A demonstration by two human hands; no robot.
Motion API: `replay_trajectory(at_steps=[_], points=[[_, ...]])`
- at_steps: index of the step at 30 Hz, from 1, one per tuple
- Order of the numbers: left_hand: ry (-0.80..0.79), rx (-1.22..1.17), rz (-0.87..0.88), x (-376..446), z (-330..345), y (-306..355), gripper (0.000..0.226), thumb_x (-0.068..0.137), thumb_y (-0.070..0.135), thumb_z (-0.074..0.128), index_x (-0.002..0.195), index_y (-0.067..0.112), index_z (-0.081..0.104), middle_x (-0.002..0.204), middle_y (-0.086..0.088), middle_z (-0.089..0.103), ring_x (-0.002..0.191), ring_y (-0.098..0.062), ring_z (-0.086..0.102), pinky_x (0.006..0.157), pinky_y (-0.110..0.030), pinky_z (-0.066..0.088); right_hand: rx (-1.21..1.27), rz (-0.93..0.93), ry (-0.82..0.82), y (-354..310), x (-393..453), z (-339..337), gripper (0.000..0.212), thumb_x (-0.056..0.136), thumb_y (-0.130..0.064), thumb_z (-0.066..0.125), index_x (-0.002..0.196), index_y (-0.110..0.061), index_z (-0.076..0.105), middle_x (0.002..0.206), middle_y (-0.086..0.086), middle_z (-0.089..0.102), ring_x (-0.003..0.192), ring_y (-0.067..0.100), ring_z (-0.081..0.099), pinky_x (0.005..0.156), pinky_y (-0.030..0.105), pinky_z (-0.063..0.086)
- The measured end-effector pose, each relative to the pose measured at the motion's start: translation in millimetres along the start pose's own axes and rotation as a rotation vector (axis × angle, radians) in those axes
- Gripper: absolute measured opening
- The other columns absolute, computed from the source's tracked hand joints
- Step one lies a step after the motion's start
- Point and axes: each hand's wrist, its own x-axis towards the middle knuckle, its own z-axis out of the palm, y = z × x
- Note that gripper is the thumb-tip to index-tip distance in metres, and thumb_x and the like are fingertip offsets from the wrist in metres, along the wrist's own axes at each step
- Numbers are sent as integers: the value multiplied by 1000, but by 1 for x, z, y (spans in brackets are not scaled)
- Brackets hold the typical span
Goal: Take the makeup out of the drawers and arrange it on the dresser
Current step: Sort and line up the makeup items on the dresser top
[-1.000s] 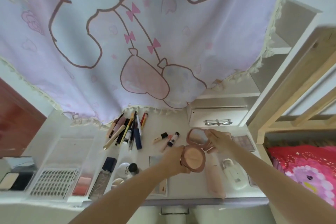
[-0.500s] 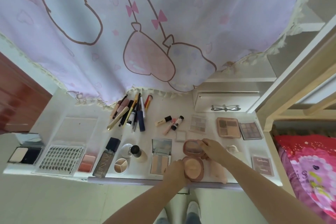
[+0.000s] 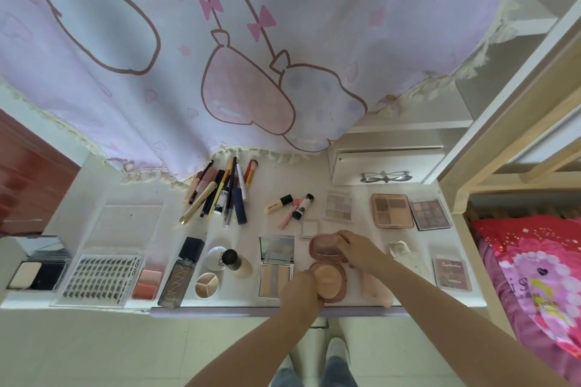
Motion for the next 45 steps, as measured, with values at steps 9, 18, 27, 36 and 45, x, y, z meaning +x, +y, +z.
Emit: replay_trajectory(at_steps=[9, 18, 27, 36, 45], points=[[123, 68, 93, -9, -11, -11, 28, 95, 23, 43, 119, 8, 45, 124, -8, 53, 114, -25, 52, 91, -32, 41, -529, 127, 268, 39, -22, -8, 50, 91, -39, 47, 129, -7, 36, 127, 11, 48, 120, 27, 45, 94, 32, 41], [181, 79, 193, -23, -24, -9, 34, 98, 26, 37, 128, 11, 42, 129, -7, 49, 119, -24, 47, 93, -32, 40, -260, 271, 248, 34, -15, 0, 58, 83, -28, 59, 127, -8, 27, 115, 11, 54, 107, 27, 54, 75, 31, 45], [179, -107, 356, -25, -71, 0, 51, 90, 38, 53, 135, 19, 39, 133, 0, 49, 118, -17, 50, 96, -27, 40, 462, 109, 220, -6, -43, -51, 17, 79, -9, 67, 90, -9, 54, 65, 6, 57, 42, 14, 51, 37, 19, 34], [821, 78, 596, -27, -135, 33, 67, 54, 39, 84, 107, 11, 54, 98, -3, 62, 85, -18, 63, 70, -22, 53, 811, -122, 207, -72, -89, -99, 10, 90, -10, 54, 88, -1, 54, 70, 13, 59, 43, 14, 59, 39, 20, 46], [1168, 242, 895, -38, -227, 28, 22, 76, 19, 42, 94, 10, 51, 69, -3, 69, 54, -14, 65, 47, -18, 50, 619, -295, 234, -141, -118, -143, 31, 97, -26, 38, 70, -12, 41, 29, -10, 34, 23, 4, 21, 28, 9, 12]])
